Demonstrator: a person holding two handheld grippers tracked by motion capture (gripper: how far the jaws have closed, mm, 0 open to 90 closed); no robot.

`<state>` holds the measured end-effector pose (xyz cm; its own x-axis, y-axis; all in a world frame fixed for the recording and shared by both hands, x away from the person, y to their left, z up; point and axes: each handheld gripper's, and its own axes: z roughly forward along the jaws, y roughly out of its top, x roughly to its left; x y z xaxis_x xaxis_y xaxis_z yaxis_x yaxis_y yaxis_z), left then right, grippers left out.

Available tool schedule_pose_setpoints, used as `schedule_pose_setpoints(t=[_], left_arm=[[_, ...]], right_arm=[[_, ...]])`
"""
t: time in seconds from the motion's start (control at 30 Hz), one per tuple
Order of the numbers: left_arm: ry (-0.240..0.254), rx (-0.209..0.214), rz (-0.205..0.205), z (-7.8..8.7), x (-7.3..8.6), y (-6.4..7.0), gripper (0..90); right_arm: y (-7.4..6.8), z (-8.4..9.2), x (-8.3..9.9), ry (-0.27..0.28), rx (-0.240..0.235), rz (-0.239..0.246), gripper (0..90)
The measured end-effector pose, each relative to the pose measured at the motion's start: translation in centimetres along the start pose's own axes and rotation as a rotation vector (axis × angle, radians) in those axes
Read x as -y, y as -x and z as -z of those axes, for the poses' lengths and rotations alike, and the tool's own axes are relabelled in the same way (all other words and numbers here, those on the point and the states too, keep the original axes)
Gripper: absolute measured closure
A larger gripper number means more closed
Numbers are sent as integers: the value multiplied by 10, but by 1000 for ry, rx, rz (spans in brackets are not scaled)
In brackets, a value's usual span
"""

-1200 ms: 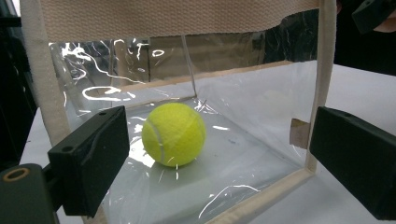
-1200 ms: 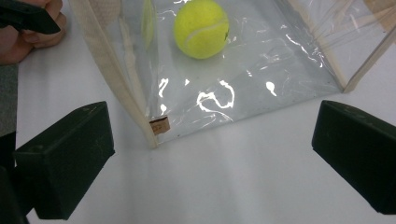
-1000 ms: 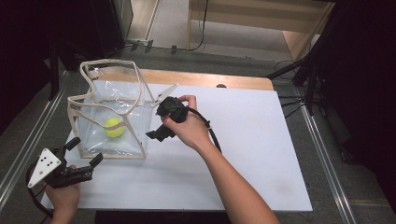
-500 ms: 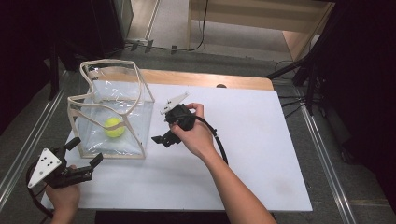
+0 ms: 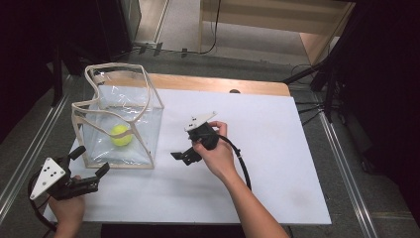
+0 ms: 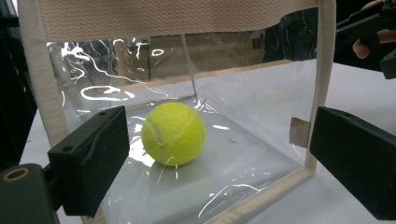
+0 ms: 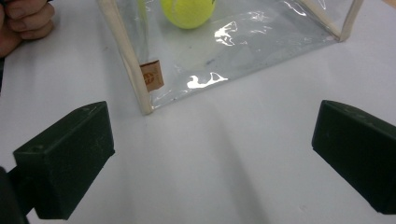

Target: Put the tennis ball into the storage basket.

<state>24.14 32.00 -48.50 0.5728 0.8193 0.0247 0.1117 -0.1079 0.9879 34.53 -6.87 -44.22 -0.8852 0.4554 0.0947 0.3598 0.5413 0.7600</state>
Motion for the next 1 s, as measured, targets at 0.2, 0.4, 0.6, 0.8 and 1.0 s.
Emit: schedule_pose_setpoints(t=[0.2,0.4,0.6,0.8,1.0], left_arm=[[0,0,0,0,0,0,54],[0,0,1,0,0,0,54],[0,0,-1,0,0,0,54],[-3,0,-4,0,0,0,53],[-2,0,-4,0,0,0,53]], right_arm=[[2,7,14,17,15,-22,0],[4,13,29,47,24,-47,0],[6,21,45,79,39,-70,0],[8,29,58,96,54,-96,0],[11,38,70,104,74,-109,0]])
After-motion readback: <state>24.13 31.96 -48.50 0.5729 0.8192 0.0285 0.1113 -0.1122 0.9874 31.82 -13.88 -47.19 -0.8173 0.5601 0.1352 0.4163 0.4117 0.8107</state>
